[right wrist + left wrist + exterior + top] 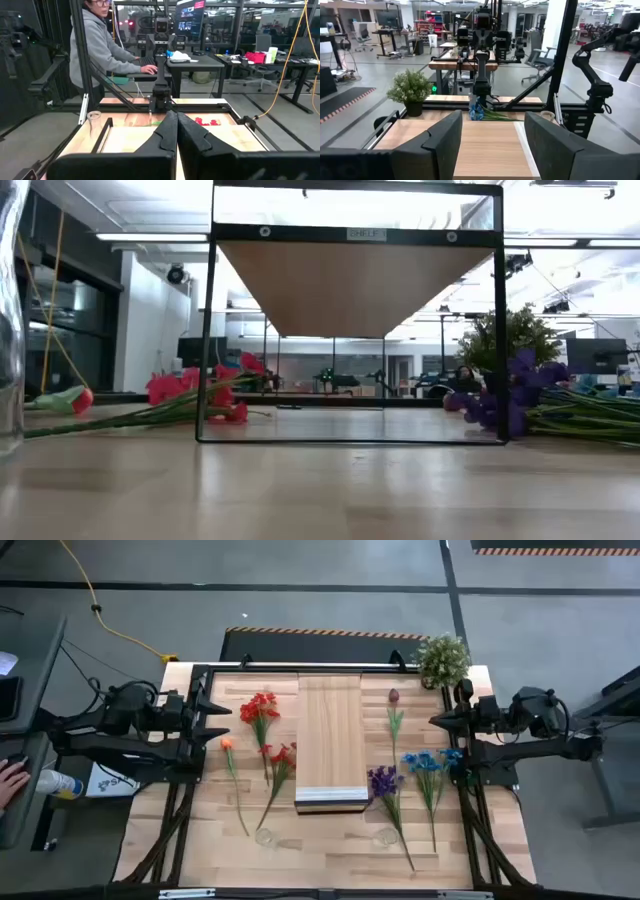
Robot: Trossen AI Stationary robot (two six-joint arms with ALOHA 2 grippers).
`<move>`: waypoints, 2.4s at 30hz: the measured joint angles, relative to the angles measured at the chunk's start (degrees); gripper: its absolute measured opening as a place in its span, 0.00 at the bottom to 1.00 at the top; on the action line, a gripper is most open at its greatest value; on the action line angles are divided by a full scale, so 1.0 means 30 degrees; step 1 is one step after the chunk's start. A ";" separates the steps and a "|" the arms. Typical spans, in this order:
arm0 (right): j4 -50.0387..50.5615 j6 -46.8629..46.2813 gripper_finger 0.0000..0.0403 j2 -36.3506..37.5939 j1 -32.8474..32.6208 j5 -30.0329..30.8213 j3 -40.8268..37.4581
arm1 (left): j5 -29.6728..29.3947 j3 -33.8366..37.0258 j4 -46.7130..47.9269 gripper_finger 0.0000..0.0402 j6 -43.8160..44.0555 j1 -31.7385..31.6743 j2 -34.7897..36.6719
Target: Pick and place flowers into a vace then onto a shelf
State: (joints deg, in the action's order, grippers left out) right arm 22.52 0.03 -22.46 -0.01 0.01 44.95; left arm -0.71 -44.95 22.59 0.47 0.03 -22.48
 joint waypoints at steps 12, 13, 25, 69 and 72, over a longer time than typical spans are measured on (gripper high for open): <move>-0.0004 -0.0006 0.00 0.0000 0.0001 0.0000 -0.0001 | 0.0007 0.0000 0.0000 0.62 0.0000 -0.0006 0.0000; 0.0000 -0.0004 0.00 0.0000 0.0004 0.0000 -0.0007 | 0.0005 0.0000 0.0007 0.62 0.0000 -0.0007 -0.0002; -0.0002 -0.0005 0.00 0.0000 0.0004 0.0000 -0.0005 | 0.0007 0.0000 0.0007 0.62 0.0000 -0.0004 -0.0004; -0.0016 0.0045 0.00 0.0000 0.0002 0.0003 -0.0007 | 0.0044 0.0000 -0.1390 0.62 0.5189 0.0000 0.0000; -0.0360 0.0608 0.00 -0.0007 0.0001 0.0417 -0.0007 | 0.0044 0.0000 -0.2517 0.62 0.7574 0.0000 0.0000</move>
State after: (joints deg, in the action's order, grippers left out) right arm 21.44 1.86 -22.48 -0.01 1.26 44.93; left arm -0.58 -44.95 15.04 23.19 0.03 -22.48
